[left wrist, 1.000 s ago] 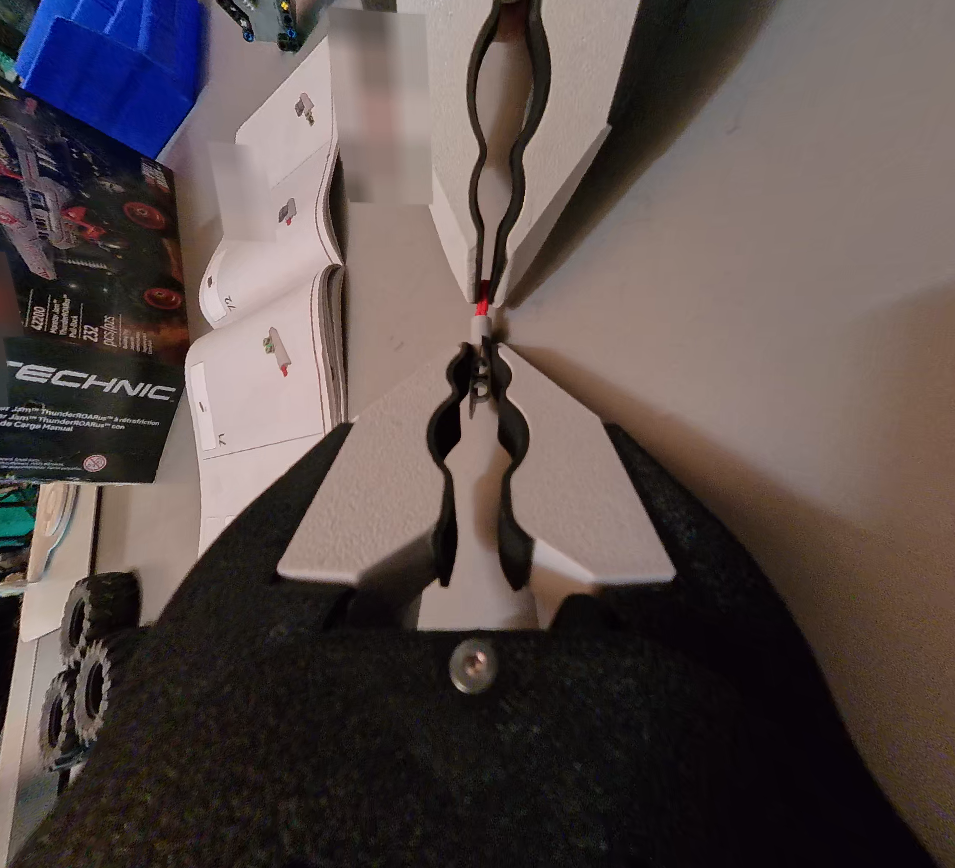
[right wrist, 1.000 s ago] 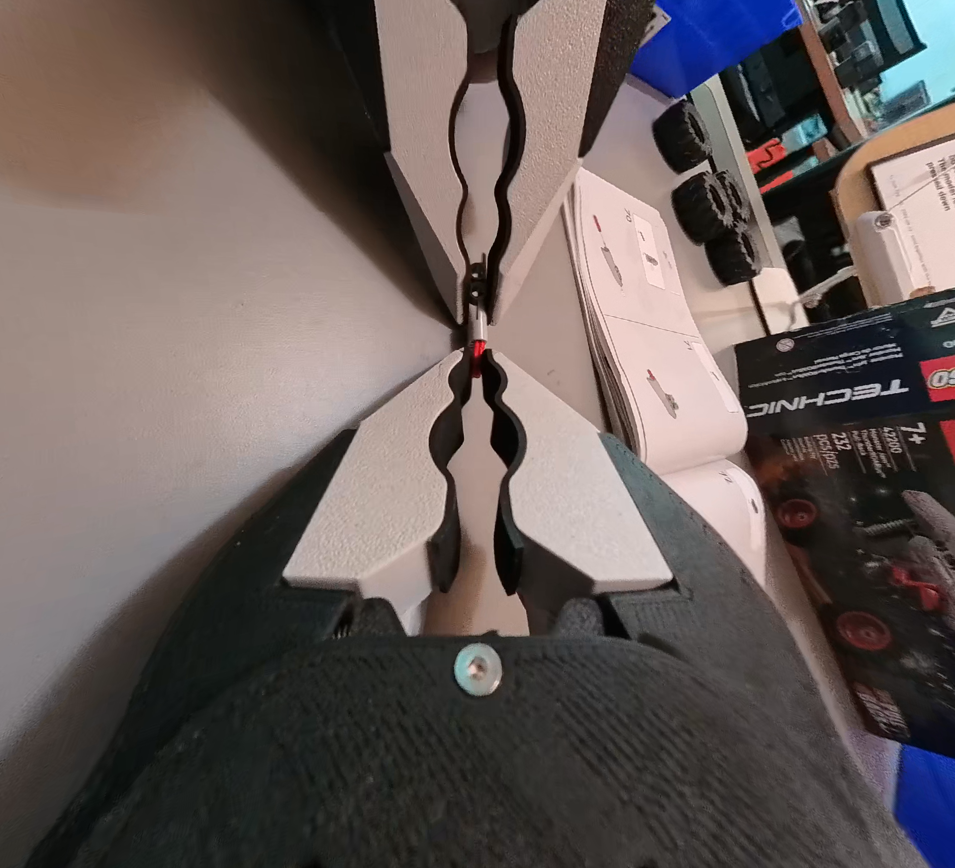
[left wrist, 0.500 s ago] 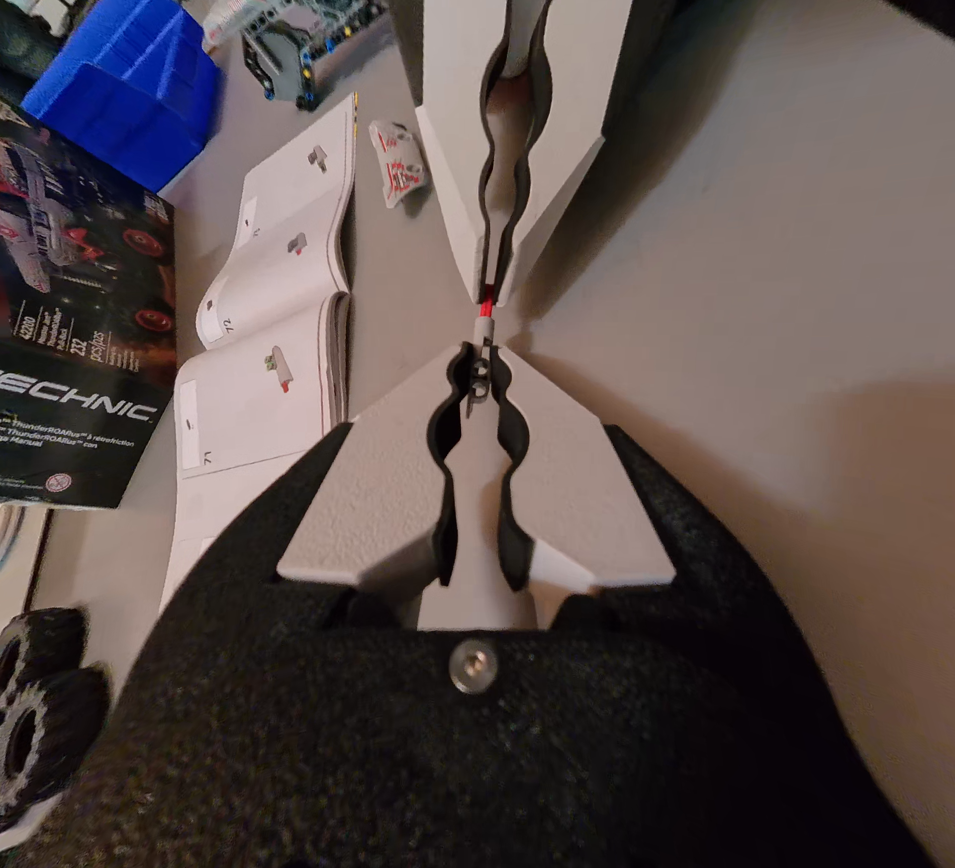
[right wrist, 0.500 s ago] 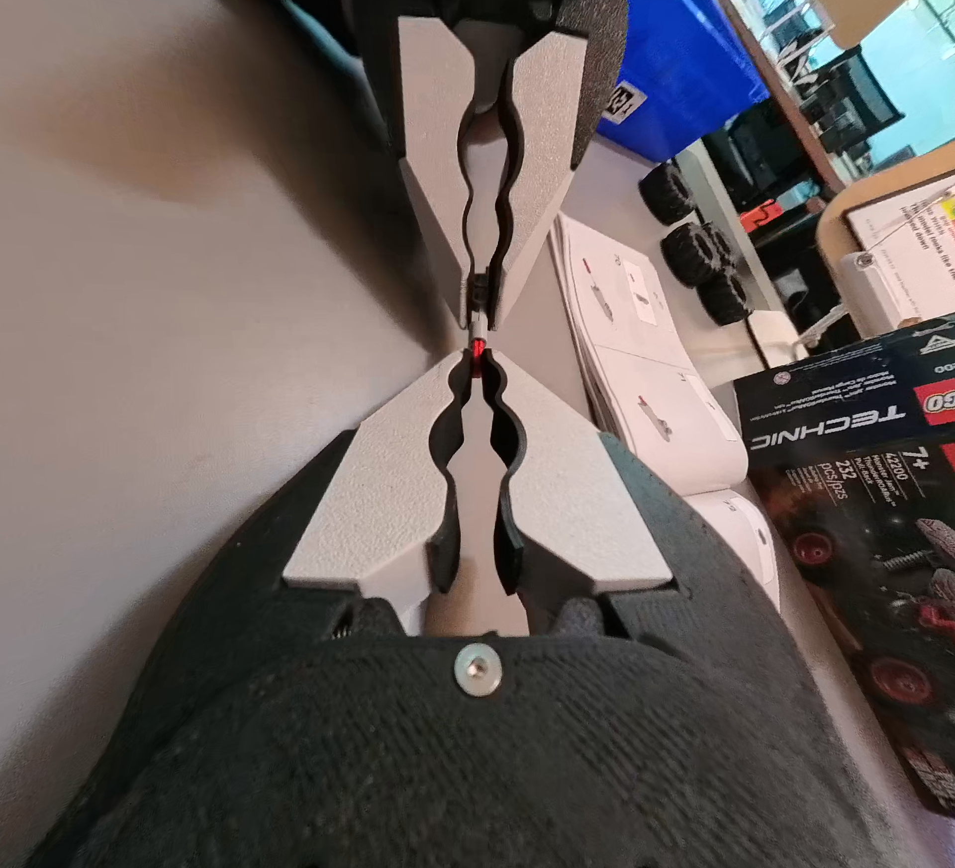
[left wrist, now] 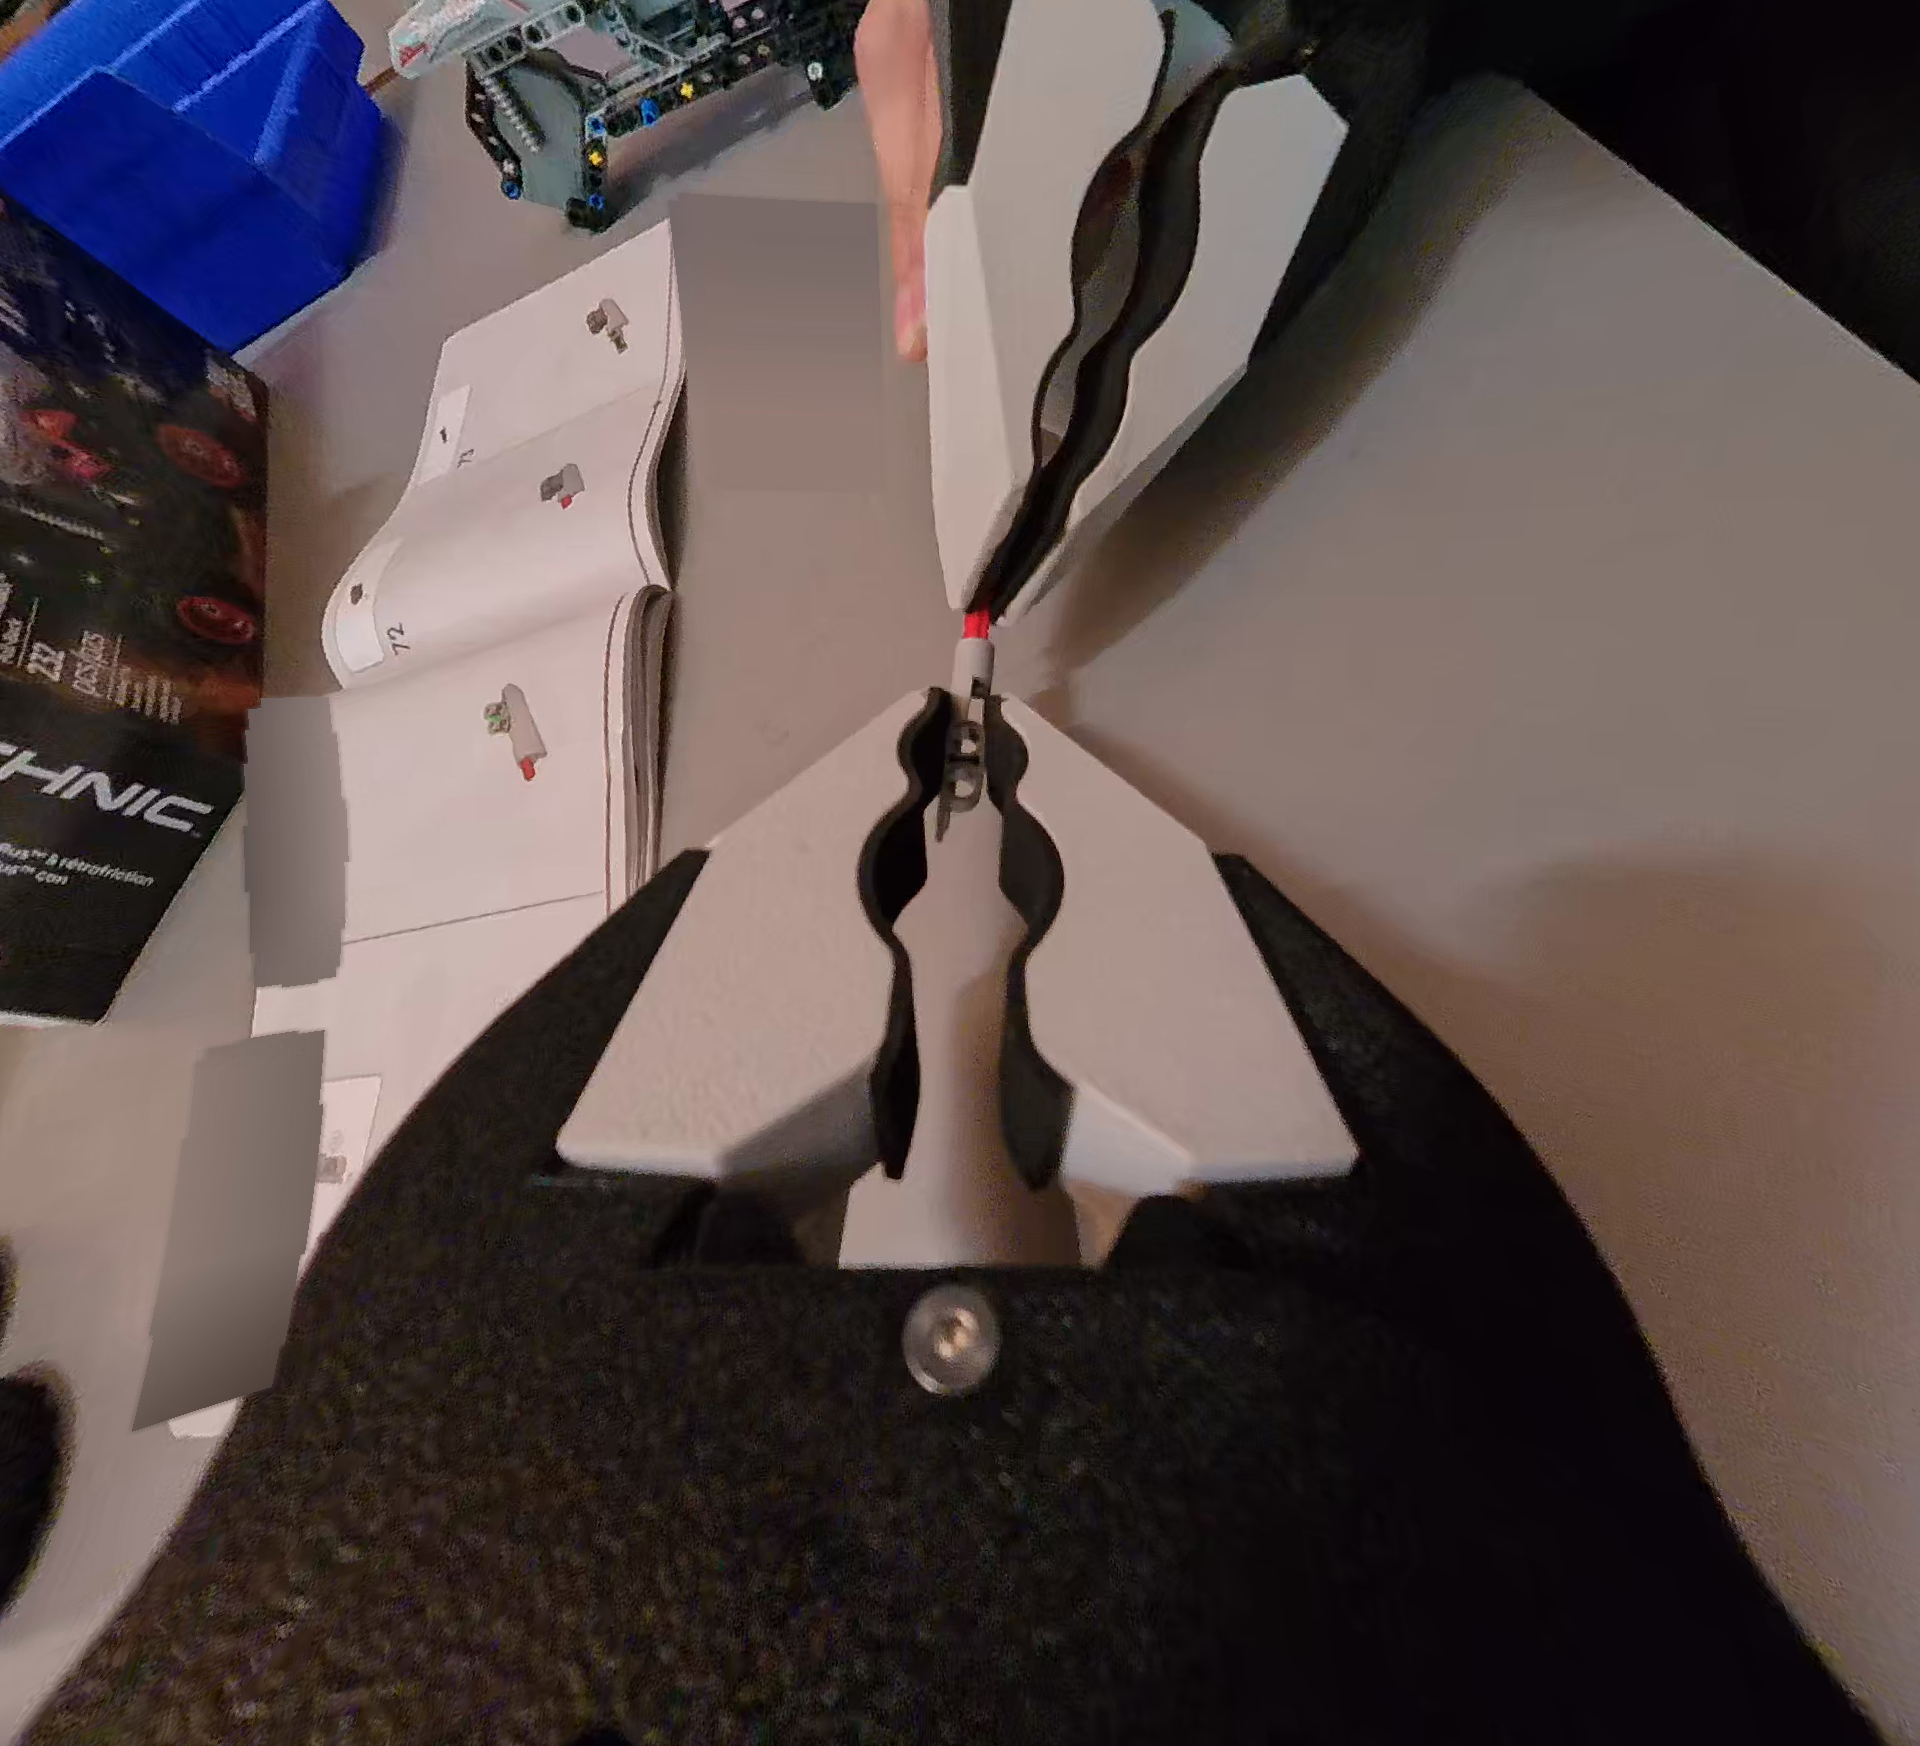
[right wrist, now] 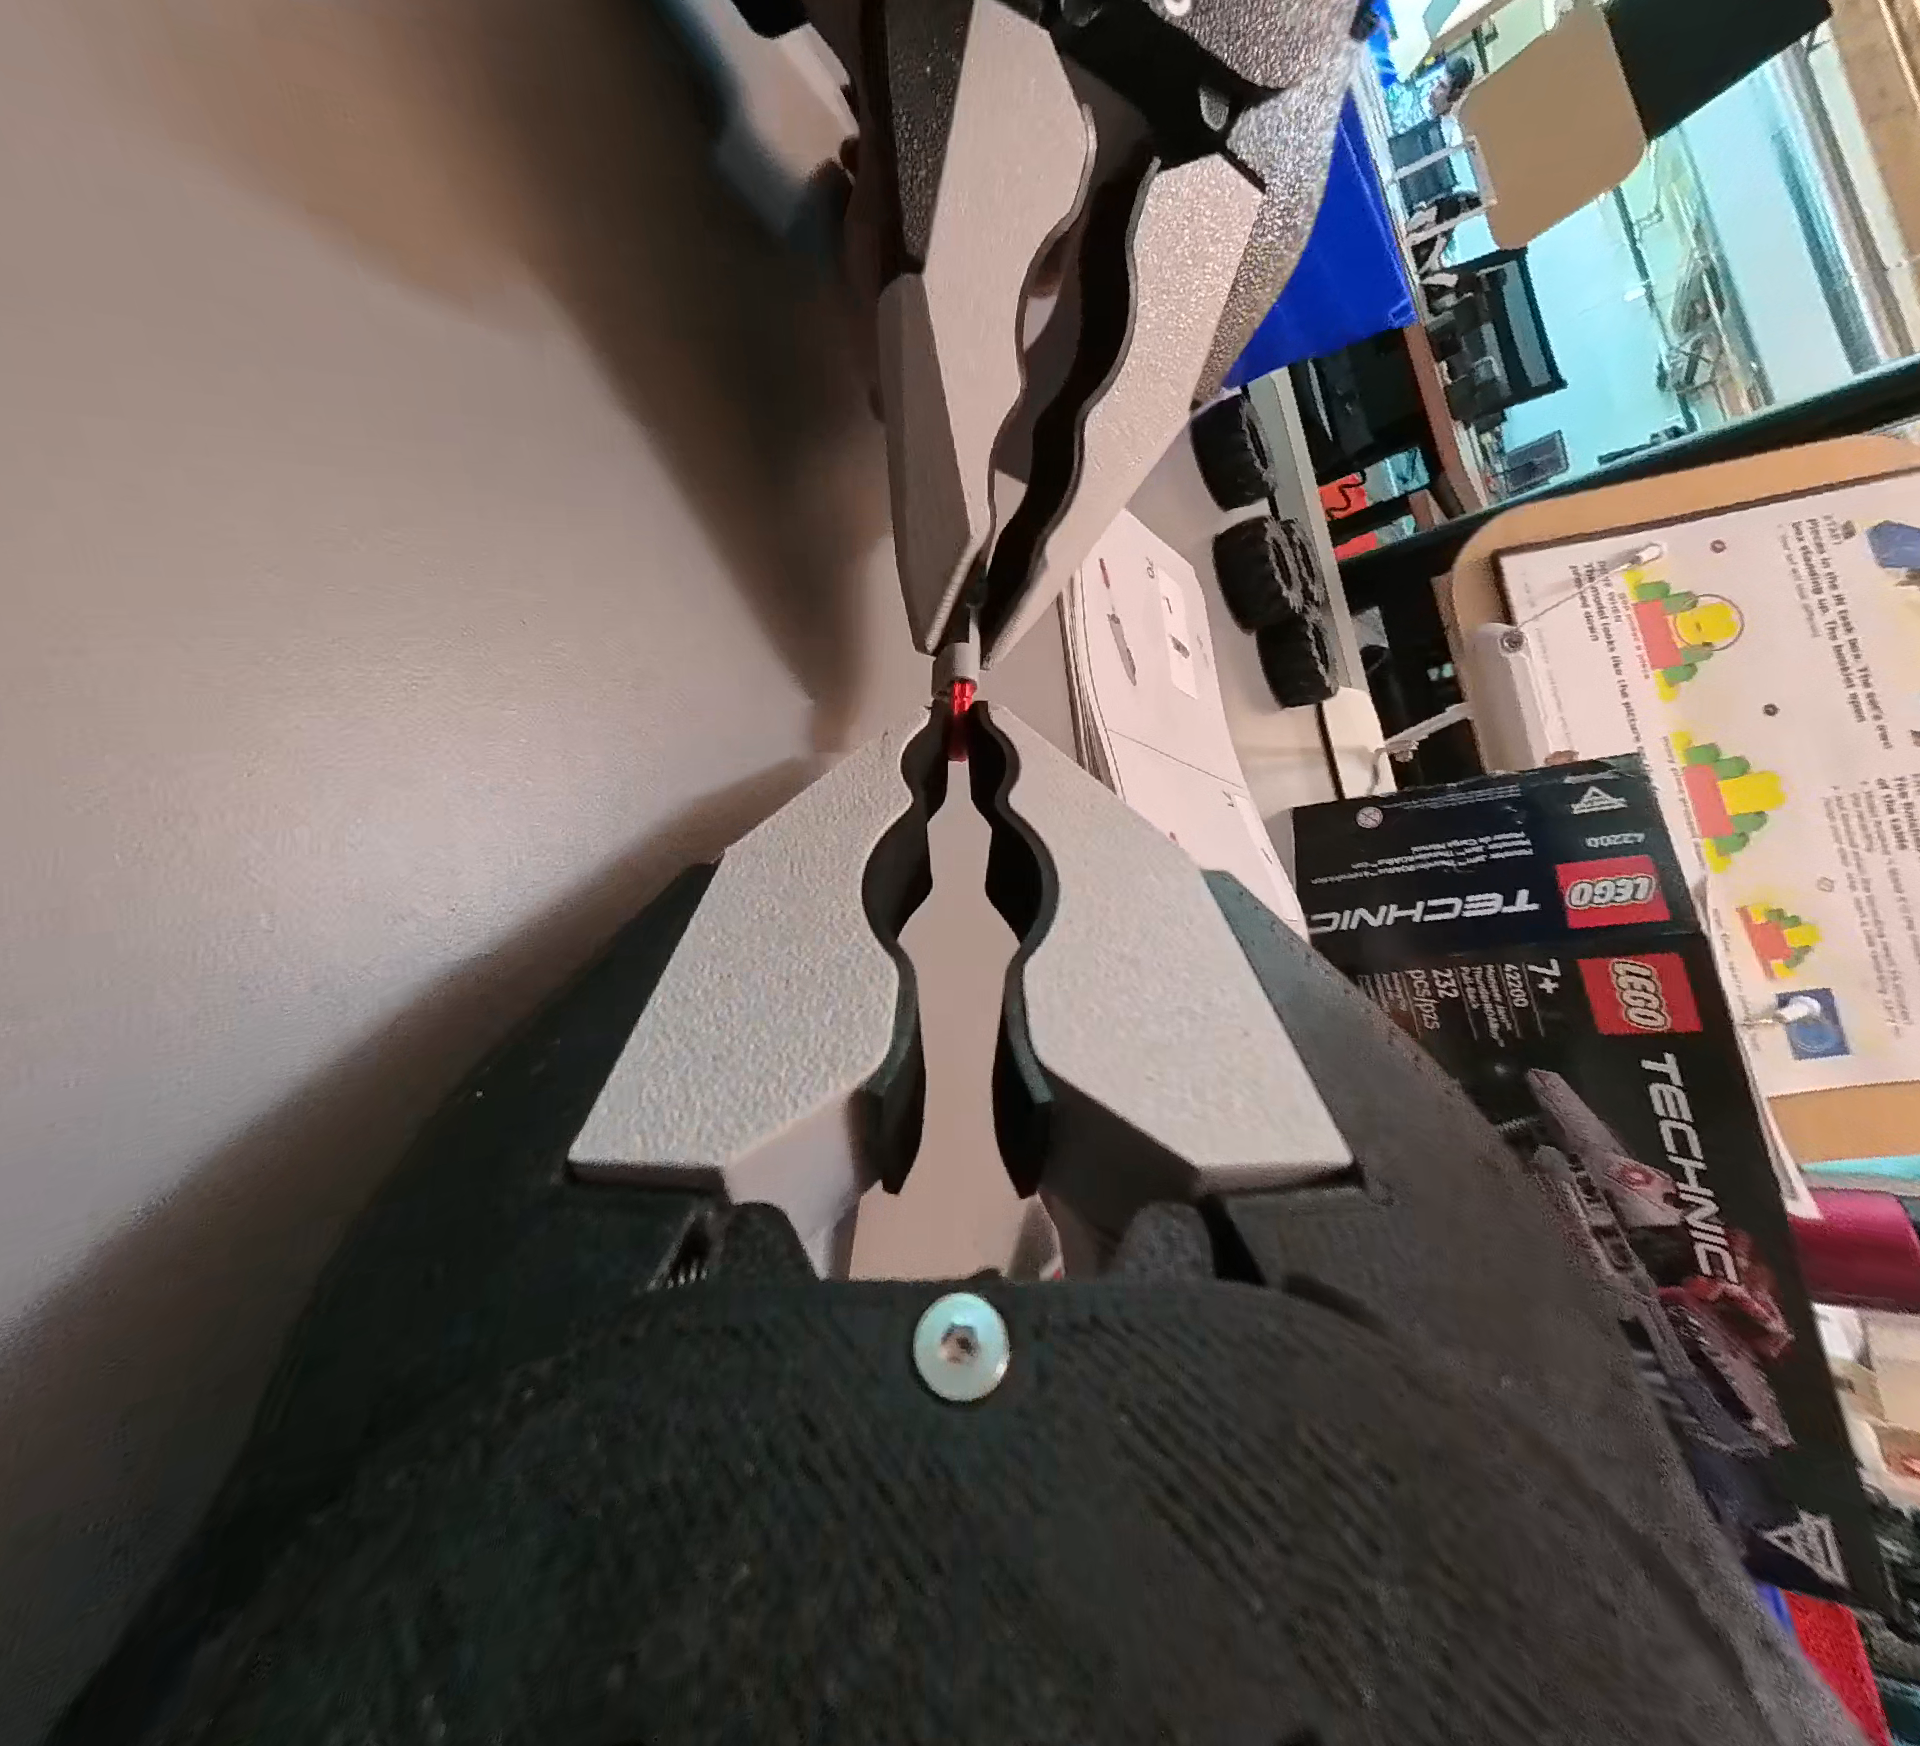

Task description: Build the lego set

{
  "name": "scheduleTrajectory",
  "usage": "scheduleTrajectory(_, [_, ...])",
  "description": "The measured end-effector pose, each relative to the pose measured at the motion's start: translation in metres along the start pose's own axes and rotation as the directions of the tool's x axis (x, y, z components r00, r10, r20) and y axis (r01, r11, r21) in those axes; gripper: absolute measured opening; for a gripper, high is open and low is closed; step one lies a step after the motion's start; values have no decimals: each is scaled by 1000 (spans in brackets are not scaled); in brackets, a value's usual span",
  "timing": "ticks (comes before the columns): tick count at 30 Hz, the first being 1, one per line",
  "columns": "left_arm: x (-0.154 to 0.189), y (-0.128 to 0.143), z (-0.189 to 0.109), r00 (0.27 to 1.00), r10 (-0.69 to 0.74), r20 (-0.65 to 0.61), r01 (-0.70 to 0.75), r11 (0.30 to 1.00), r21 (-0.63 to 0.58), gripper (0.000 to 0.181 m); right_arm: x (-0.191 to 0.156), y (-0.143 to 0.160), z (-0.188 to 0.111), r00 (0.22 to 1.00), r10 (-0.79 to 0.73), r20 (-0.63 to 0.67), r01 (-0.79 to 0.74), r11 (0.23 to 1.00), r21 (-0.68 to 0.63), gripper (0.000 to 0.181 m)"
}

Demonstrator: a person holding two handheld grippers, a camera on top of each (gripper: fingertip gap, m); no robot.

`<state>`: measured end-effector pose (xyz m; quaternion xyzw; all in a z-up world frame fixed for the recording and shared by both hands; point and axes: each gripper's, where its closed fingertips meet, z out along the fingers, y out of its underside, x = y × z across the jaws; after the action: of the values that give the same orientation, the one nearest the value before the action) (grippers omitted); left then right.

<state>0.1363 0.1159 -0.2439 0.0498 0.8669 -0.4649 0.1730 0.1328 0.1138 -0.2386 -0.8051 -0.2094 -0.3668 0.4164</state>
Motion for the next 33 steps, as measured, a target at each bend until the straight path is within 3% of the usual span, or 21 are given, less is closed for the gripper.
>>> scheduleTrajectory(5, [-2, 3, 2, 998, 48, 46, -45, 998, -49, 4, -1, 2, 2, 999, 47, 11, -47, 999, -19, 3])
scheduleTrajectory(8, [-5, 4, 2, 981, 166, 101, -157, 983, -91, 4, -1, 4, 2, 979, 191, 67, -192, 981, 1, 3])
scheduleTrajectory(18, [-12, 4, 5, 878, 439, 193, -389, 887, -249, 4, 1, 9, 4, 773, 582, 253, -581, 809, -86, 3])
scheduleTrajectory(26, [-7, 10, 7, 889, 431, 154, -384, 885, -264, 4, -5, 11, 6, 796, 524, 303, -520, 848, -100, 3])
scheduleTrajectory(33, [-4, 5, 8, 939, 314, 137, -289, 941, -176, 4, -5, 11, 2, 788, 508, 348, -518, 852, -72, 3])
